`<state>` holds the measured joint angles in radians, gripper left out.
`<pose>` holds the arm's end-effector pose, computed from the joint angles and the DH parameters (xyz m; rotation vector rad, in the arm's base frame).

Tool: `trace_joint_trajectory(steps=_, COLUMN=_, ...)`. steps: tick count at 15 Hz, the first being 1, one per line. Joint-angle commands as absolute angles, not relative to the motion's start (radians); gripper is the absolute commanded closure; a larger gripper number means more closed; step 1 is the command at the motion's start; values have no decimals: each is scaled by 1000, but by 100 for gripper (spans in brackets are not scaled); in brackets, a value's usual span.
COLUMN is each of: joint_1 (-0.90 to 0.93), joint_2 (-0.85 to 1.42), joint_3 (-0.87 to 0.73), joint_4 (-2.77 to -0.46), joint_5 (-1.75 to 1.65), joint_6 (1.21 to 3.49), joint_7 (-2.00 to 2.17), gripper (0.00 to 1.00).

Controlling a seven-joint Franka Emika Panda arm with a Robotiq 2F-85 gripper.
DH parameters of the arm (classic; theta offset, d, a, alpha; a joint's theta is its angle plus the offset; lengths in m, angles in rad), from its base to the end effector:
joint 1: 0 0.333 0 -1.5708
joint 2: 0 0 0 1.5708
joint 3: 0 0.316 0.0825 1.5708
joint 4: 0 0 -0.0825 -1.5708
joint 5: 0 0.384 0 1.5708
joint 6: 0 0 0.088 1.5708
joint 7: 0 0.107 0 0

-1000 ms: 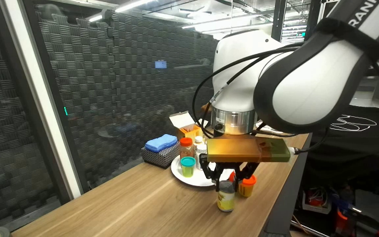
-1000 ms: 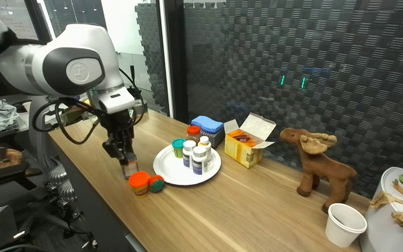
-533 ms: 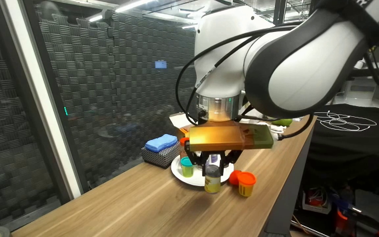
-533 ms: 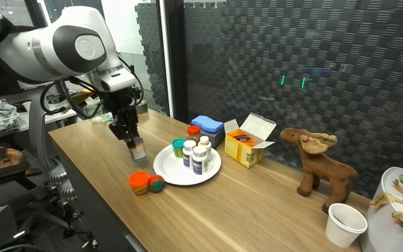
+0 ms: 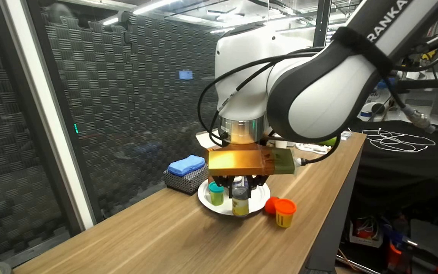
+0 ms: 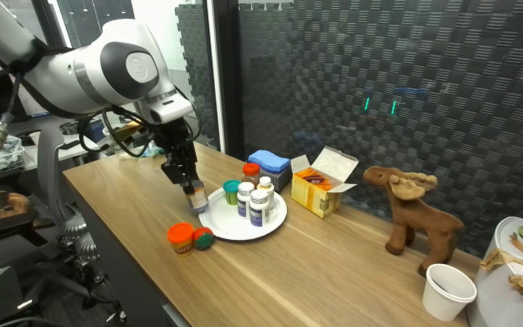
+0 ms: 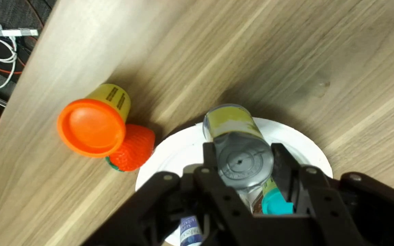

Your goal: Put the bottles on the tray

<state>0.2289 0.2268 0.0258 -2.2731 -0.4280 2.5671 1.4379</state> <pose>0.5221 0.1427 0.2625 2.7591 -1.2172 0.3368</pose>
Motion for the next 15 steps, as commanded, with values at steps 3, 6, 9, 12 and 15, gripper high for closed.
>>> trace_joint_trajectory(steps=3, joint_1=244, joint_2=268, joint_3=-18, joint_4=-2220, joint_5=-460, joint_6=2601, joint_7=1490, gripper=75)
trace_joint_trajectory(steps=6, joint_1=248, joint_2=265, joint_3=-36, joint_4=-2214, joint_5=-471, joint_6=2608, joint_7=1507, gripper=75)
trace_joint_trajectory(steps=9, joint_1=244, joint_2=274, joint_3=-43, joint_4=-2209, joint_5=-473, joint_6=2619, joint_7=1512, gripper=75)
trace_joint_trajectory(steps=12, joint_1=242, joint_2=303, joint_3=-46, joint_4=-2209, joint_5=-466, joint_6=2641, joint_7=1511, gripper=75)
trace_joint_trajectory(steps=15, joint_1=247, joint_2=330, joint_3=-49, joint_4=-2207, joint_5=-452, joint_6=2660, joint_7=1505, gripper=76)
